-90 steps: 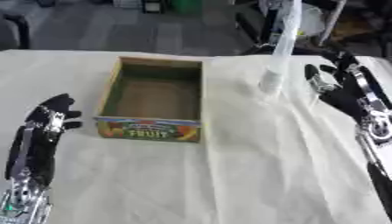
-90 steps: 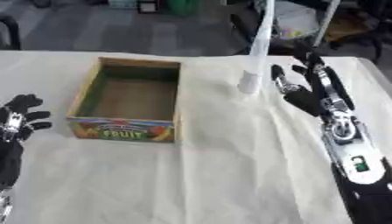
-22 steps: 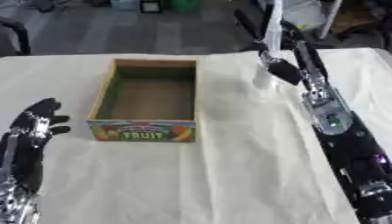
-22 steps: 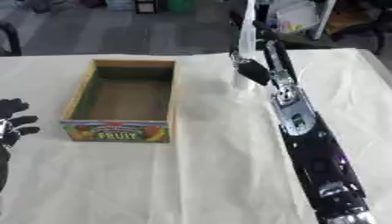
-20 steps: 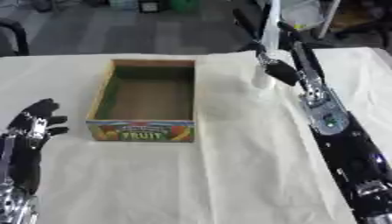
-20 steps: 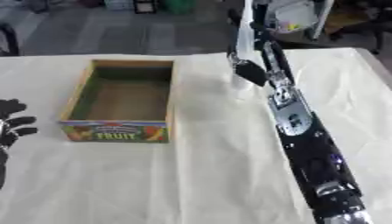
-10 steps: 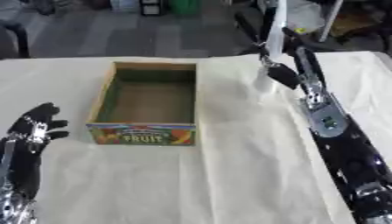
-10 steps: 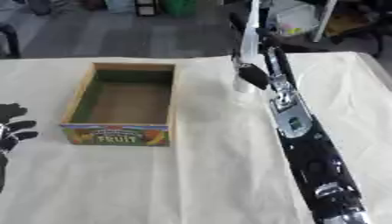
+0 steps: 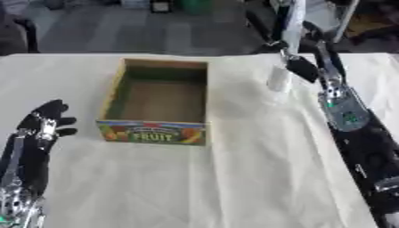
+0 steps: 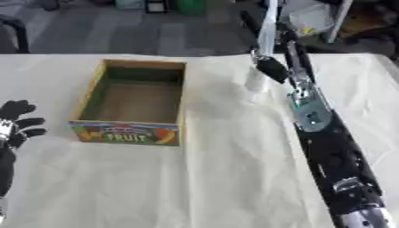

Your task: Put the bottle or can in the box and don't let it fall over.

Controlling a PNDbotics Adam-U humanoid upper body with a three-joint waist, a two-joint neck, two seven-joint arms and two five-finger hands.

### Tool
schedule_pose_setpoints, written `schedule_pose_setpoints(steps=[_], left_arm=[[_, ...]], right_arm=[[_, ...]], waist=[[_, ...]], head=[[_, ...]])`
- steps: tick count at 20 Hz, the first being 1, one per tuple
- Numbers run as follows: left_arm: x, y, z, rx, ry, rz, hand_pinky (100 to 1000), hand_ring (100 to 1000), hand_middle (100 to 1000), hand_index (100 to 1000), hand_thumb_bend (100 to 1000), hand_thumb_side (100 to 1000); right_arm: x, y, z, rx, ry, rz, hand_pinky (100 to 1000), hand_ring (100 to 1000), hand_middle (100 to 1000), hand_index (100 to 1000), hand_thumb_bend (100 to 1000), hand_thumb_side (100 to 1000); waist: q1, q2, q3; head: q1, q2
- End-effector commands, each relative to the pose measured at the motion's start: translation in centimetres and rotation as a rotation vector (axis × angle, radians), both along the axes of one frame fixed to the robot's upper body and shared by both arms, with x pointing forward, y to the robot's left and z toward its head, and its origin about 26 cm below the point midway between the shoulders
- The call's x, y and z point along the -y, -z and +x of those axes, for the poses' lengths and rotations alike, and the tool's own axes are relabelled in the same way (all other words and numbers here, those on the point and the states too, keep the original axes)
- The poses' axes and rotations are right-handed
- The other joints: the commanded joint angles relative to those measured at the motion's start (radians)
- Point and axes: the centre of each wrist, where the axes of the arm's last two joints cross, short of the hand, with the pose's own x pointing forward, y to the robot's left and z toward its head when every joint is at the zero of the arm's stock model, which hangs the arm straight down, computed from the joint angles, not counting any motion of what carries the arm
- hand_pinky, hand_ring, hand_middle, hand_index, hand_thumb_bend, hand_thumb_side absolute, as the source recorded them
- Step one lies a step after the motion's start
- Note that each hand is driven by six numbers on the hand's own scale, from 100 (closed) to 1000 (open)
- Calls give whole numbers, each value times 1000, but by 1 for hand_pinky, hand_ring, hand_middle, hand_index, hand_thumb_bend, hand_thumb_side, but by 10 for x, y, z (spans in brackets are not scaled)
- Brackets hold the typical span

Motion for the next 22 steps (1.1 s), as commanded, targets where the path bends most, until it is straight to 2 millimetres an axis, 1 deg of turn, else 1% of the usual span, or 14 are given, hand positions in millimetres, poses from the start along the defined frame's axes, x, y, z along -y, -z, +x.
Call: schedule_pose_setpoints(steps=[1,13,14,15,22], left_arm=[[2,-8,1,32,13,1,660,676,723,792,463,688],[4,-10,2,38,22,1,660,675,722,792,465,689],[3,-10,2,38,22,1,659,675,722,792,465,689],[3,-10,2,38,22,1,659,675,722,792,466,689],[5,-11,2,42,30,2,659,674,721,792,468,690]], right_arm=[[12,-20,4,39,24,3,925,1000,994,1000,231,466],[28,-24,13,6,87,49,923,1000,996,1000,228,473],[29,-24,13,4,95,52,923,1000,994,1000,197,483],[31,-24,14,2,103,56,923,1000,993,1000,228,474],[41,-22,16,-8,147,78,922,1000,973,1000,226,479]], waist=[[-1,-12,2],[0,-6,17],[0,-5,18],[0,-5,19],[0,-1,29]], head=[[-1,5],[-12,0],[-13,0],[-13,0],[-20,-4]])
